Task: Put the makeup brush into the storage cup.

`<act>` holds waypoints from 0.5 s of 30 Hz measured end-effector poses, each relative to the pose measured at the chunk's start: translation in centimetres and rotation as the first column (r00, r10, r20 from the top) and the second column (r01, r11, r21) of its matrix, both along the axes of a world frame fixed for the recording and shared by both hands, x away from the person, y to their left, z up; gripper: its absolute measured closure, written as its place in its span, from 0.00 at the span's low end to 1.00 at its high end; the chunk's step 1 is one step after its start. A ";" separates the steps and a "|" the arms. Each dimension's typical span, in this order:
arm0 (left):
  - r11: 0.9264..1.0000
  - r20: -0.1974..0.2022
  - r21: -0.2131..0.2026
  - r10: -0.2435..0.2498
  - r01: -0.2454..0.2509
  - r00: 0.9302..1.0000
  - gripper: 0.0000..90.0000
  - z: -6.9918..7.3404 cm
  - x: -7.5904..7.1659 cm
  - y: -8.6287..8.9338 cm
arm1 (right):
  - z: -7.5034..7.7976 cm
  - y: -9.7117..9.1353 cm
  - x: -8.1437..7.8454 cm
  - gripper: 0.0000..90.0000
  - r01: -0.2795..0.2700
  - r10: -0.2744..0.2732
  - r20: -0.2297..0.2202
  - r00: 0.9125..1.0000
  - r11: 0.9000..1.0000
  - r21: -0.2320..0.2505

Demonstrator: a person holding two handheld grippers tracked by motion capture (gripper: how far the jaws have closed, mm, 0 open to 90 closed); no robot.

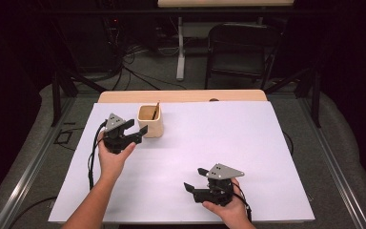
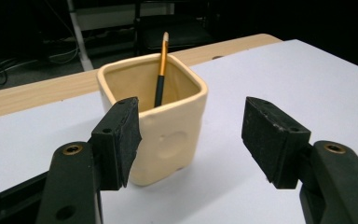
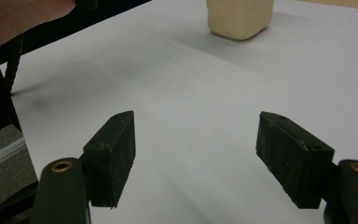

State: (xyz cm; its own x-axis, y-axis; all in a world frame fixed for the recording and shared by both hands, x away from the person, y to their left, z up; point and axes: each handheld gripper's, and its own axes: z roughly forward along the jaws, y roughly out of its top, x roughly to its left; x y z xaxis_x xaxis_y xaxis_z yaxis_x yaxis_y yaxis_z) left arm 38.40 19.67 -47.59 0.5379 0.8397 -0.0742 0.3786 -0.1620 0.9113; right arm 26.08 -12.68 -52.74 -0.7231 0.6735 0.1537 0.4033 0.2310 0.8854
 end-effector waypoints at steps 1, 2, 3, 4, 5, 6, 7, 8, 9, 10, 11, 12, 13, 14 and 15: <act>1.000 -0.001 0.004 -0.010 0.010 1.000 0.41 0.0 -0.2 0.0 | 0.0 0.0 0.0 0.31 0.000 0.000 0.001 1.000 1.000 -0.001; 1.000 -0.002 0.003 -0.013 0.013 1.000 0.41 0.0 -0.3 -0.1 | 0.0 0.0 0.0 0.31 -0.001 0.001 0.002 1.000 1.000 -0.002; 1.000 -0.001 0.003 -0.018 0.018 1.000 0.41 0.0 -0.4 -0.1 | 0.0 0.0 0.0 0.31 -0.002 0.002 0.002 1.000 1.000 -0.002; 1.000 0.002 -0.001 -0.021 0.021 1.000 0.41 0.0 -0.6 -0.2 | 0.0 0.0 0.0 0.31 -0.002 0.002 0.003 1.000 1.000 -0.002; 1.000 0.002 -0.001 -0.021 0.021 1.000 0.40 0.0 -0.6 -0.2 | 0.0 0.0 0.0 0.31 -0.002 0.002 0.003 1.000 1.000 -0.002; 1.000 0.002 -0.001 -0.021 0.021 1.000 0.40 0.0 -0.6 -0.2 | 0.0 0.0 -0.1 0.31 -0.002 0.002 0.004 1.000 1.000 -0.002; 1.000 0.002 -0.001 -0.021 0.021 1.000 0.40 0.0 -0.6 -0.2 | 0.0 0.0 -0.1 0.31 -0.002 0.002 0.004 1.000 1.000 -0.002; 1.000 0.002 -0.001 -0.021 0.021 1.000 0.40 0.0 -0.6 -0.2 | 0.0 0.0 -0.1 0.31 -0.002 0.002 0.004 1.000 1.000 -0.002; 1.000 0.002 -0.001 -0.021 0.021 1.000 0.40 0.0 -0.6 -0.2 | 0.0 0.0 -0.1 0.31 -0.002 0.002 0.004 1.000 1.000 -0.002; 0.998 0.011 0.017 -0.054 0.054 0.998 0.40 0.0 -1.5 -0.5 | 0.0 0.0 -0.1 0.31 -0.002 0.002 0.004 1.000 1.000 -0.002; 0.998 0.011 0.017 -0.054 0.054 0.998 0.38 0.0 -1.5 -0.5 | 0.0 0.0 -0.1 0.31 -0.002 0.002 0.004 1.000 1.000 -0.002; 0.998 0.011 0.017 -0.054 0.054 0.998 0.38 0.0 -1.5 -0.5 | 0.0 0.0 -0.1 0.31 -0.003 0.003 0.002 1.000 1.000 -0.002; 0.998 0.013 0.009 -0.066 0.066 0.998 0.38 0.1 -2.1 -0.5 | 0.0 0.0 -0.1 0.31 -0.003 0.003 0.002 1.000 1.000 -0.002; 0.998 0.017 0.007 -0.069 0.069 0.997 0.36 0.1 -2.4 -0.5 | 0.0 0.0 -0.1 0.31 -0.002 0.002 0.002 1.000 1.000 -0.002; 0.997 0.017 0.007 -0.073 0.072 0.997 0.35 0.0 -2.6 -0.4 | 0.0 0.0 -0.1 0.31 -0.002 0.002 0.002 1.000 1.000 -0.001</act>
State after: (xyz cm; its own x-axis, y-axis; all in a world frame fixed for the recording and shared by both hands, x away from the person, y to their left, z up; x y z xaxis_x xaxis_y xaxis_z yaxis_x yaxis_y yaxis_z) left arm 35.79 19.25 -47.54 0.5986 0.7988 -0.0592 0.3495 -0.1939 0.9167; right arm 26.03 -12.69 -52.74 -0.7248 0.6722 0.1510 0.4008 0.2330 0.8861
